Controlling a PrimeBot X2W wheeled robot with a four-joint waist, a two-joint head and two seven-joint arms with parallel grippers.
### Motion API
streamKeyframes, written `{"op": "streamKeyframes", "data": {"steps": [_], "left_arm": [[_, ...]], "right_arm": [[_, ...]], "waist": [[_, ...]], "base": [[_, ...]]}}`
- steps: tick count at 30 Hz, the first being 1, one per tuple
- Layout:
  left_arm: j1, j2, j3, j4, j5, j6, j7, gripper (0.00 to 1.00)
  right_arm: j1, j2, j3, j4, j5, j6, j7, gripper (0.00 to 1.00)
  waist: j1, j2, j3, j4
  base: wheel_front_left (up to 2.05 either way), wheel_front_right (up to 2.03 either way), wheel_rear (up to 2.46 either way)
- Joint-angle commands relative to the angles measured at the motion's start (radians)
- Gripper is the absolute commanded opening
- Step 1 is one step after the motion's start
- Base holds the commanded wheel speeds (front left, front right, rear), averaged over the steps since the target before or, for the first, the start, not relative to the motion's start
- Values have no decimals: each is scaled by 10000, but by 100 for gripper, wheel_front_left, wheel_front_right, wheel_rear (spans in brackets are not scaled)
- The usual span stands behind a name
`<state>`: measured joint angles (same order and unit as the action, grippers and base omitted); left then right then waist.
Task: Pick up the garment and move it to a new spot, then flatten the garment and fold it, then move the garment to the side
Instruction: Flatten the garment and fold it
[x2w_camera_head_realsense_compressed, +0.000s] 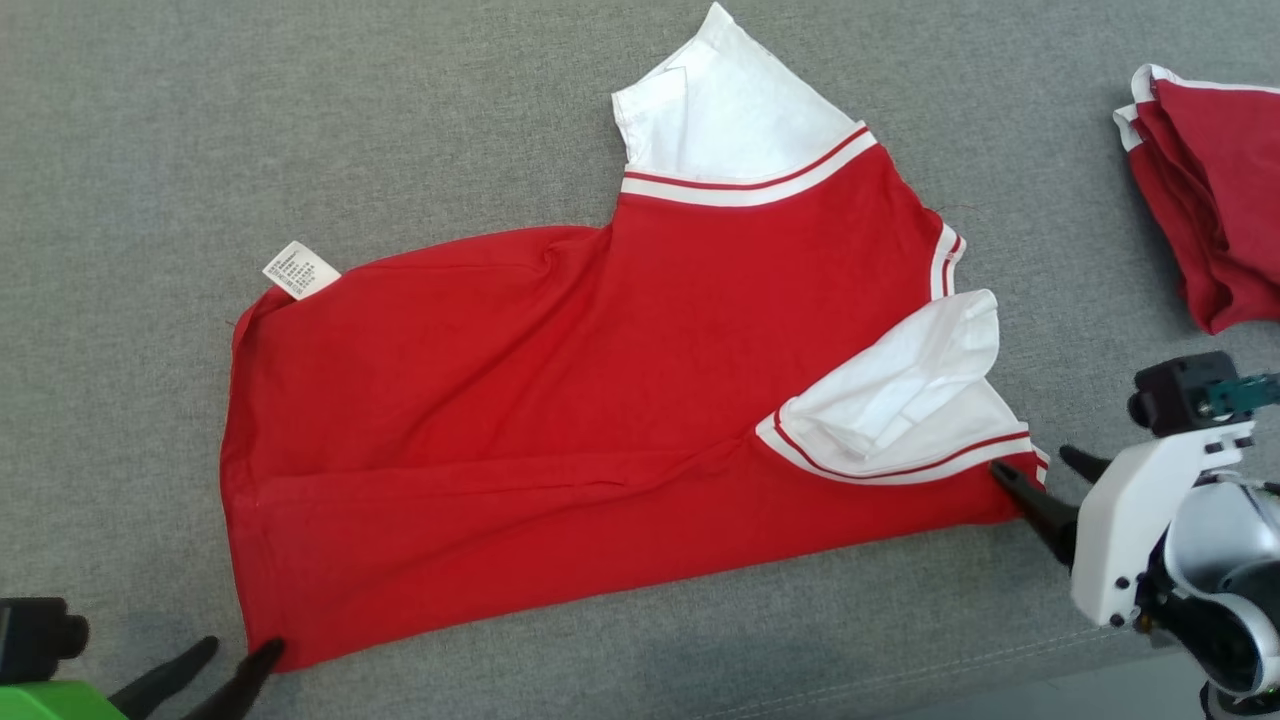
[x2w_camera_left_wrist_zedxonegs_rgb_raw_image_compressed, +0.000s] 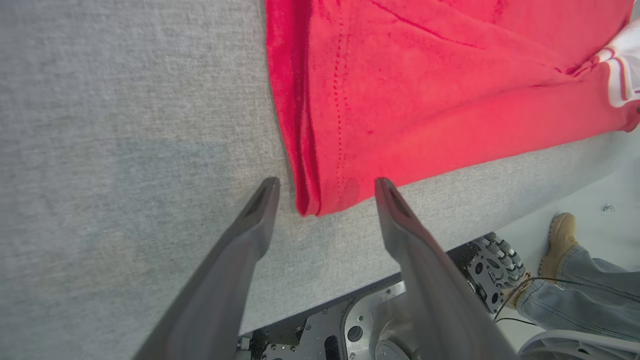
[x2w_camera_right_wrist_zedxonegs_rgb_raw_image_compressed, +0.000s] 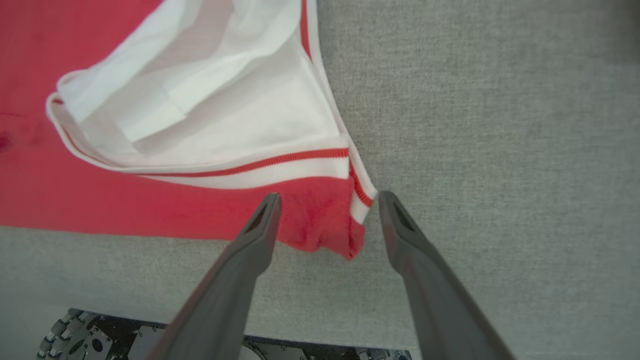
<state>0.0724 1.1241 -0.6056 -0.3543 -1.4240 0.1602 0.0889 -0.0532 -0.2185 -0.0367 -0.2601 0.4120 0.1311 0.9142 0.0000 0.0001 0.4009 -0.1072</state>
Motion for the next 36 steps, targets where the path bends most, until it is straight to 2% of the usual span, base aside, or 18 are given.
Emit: {"op": "streamKeyframes", "data": {"steps": [1, 7, 10, 14, 22, 30, 31, 32, 34, 36], "left_arm": [[258, 387, 275, -3, -21, 123, -266, 100], [-218, 1211, 1011, -65, 89, 225, -476, 100], [-1109, 1245, 1299, -203, 269, 117, -52, 100], [-2933, 728, 1246, -20, 776, 172, 1026, 100], [-6324, -1151, -77, 1497, 2510, 67, 3187, 100], [-8108, -2546, -872, 3287, 3407, -411, 3915, 99], [-8179, -2658, -926, 3406, 3403, -500, 3933, 75], [-8260, -2775, -957, 3498, 3344, -589, 3953, 45], [-8401, -2958, -972, 3638, 3229, -726, 3959, 0], [-8442, -3108, -1013, 3726, 3135, -891, 4008, 0]], "right_arm": [[-291, -113, -245, -415, -12, -8, -90, 100], [-1565, -263, -534, -862, -115, -5, -205, 100], [-2708, -316, -286, -456, -388, -7, -385, 100], [-4353, -170, 316, 441, -916, -7, -885, 100], [-6871, 405, 1483, 2566, -1745, -7, -1768, 100], [-7994, 348, 1953, 3813, -2043, -7, -2372, 100], [-8072, 373, 1992, 3952, -2072, -7, -2418, 100], [-8177, 398, 2044, 4079, -2109, -7, -2482, 100], [-8384, 445, 2136, 4352, -2187, -7, -2594, 100], [-8571, 539, 2240, 4626, -2224, -7, -2765, 100]], "waist": [[0, -1, 96, 3], [0, -1, 471, 12], [0, -1, 728, 55], [0, -1, 1101, 79], [0, -1, 1583, 149], [0, -1, 1754, 454], [0, -1, 1765, 482], [0, -1, 1780, 507], [0, -1, 1821, 553], [0, -1, 1849, 610]], "base": [[0, 0, 0], [0, 0, 0], [0, 0, 0], [0, 0, 0], [0, 0, 0], [0, 0, 0], [0, 0, 0], [0, 0, 0], [0, 0, 0], [0, 0, 0]]}}
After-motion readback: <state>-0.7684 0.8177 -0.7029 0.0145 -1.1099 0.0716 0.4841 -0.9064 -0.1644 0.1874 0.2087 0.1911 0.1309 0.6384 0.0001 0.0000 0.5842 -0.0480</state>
